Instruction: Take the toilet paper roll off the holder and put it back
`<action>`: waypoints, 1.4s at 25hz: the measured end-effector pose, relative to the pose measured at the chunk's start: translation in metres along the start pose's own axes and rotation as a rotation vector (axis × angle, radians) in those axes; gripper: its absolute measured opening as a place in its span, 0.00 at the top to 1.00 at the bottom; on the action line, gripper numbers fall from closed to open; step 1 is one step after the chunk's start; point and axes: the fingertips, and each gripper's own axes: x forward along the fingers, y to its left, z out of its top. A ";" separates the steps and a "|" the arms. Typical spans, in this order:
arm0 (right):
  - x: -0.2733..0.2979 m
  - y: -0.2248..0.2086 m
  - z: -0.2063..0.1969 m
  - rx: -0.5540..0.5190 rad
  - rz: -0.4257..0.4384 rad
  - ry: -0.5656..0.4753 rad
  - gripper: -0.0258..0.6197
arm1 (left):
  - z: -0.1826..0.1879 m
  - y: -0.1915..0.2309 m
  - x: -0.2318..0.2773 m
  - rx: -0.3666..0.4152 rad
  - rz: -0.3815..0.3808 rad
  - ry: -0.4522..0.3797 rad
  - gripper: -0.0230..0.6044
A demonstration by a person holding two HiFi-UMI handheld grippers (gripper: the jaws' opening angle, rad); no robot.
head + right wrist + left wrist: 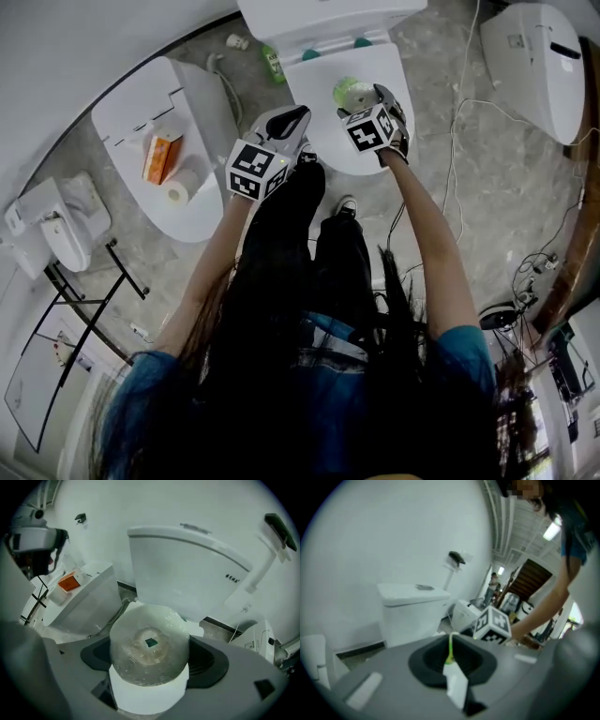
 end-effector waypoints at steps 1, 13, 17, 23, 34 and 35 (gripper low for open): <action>0.014 0.001 -0.002 -0.001 -0.003 0.024 0.27 | -0.003 0.003 0.001 -0.005 0.002 0.002 0.95; 0.095 -0.006 -0.034 0.013 -0.057 0.174 0.27 | -0.035 0.052 -0.002 -0.062 0.071 0.019 0.95; 0.097 -0.006 -0.039 0.021 -0.065 0.161 0.27 | -0.045 0.053 -0.001 -0.073 0.070 0.032 0.95; 0.102 -0.010 -0.045 0.021 -0.084 0.195 0.27 | -0.050 0.044 0.009 -0.065 0.042 0.048 0.95; 0.005 -0.004 -0.003 0.162 0.015 -0.035 0.27 | -0.018 0.014 -0.001 0.006 0.014 0.034 0.95; -0.013 -0.003 0.000 0.191 0.033 -0.082 0.27 | -0.015 0.009 -0.003 0.010 0.012 0.030 0.95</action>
